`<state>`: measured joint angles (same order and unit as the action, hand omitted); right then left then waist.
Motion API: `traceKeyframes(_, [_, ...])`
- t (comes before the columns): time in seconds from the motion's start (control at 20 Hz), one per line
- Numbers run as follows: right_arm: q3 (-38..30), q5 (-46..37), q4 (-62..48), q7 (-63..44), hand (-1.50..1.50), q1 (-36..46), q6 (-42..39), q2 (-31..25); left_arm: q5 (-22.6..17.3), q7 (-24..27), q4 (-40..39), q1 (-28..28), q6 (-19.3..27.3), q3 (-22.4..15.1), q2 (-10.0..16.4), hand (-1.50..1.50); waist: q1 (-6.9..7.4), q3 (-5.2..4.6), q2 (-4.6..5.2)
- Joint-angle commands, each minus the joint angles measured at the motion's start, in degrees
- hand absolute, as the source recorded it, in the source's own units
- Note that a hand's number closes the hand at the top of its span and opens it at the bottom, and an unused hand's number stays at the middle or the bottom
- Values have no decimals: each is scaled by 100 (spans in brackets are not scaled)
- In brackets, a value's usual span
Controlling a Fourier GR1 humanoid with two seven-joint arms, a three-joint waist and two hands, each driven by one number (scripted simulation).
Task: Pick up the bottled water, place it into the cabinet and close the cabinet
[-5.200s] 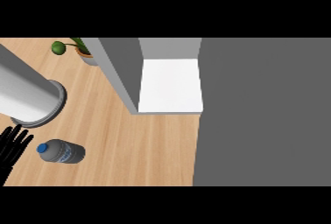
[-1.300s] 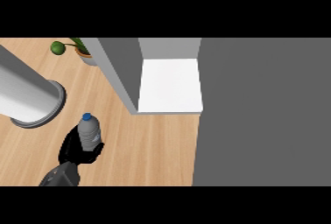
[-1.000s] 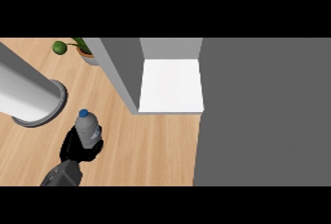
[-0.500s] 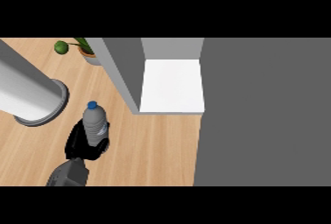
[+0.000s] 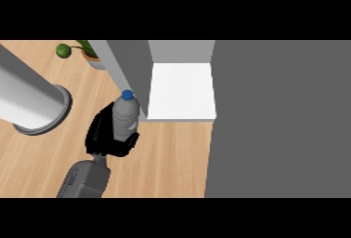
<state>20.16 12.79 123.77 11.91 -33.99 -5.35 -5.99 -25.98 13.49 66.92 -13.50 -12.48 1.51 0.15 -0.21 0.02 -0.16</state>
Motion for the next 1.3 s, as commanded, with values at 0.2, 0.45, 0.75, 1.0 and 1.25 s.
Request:
traceKeyframes(0.2, [-37,-43,-148,110,-150,79,18,-44,-143,-543,960,-683,1963,-1245,-15,150,-22,1,3])
traceKeyframes(0.45, [148,-97,-304,113,-150,130,116,67,52,-642,389,-1349,2233,-1094,-8,150,-58,0,19])
traceKeyframes(0.75, [368,-241,-161,237,-150,-125,-23,-90,694,-247,-1,-1776,3090,-1540,-1,150,-287,0,39])
traceKeyframes(1.0, [154,-62,-68,77,-150,94,-13,-111,1010,-660,46,-2119,3329,-1439,143,150,-315,4,52])
traceKeyframes(1.25, [301,-60,-354,119,-150,234,-86,-36,1265,-774,-75,-2377,3923,-1341,155,150,-482,10,85])
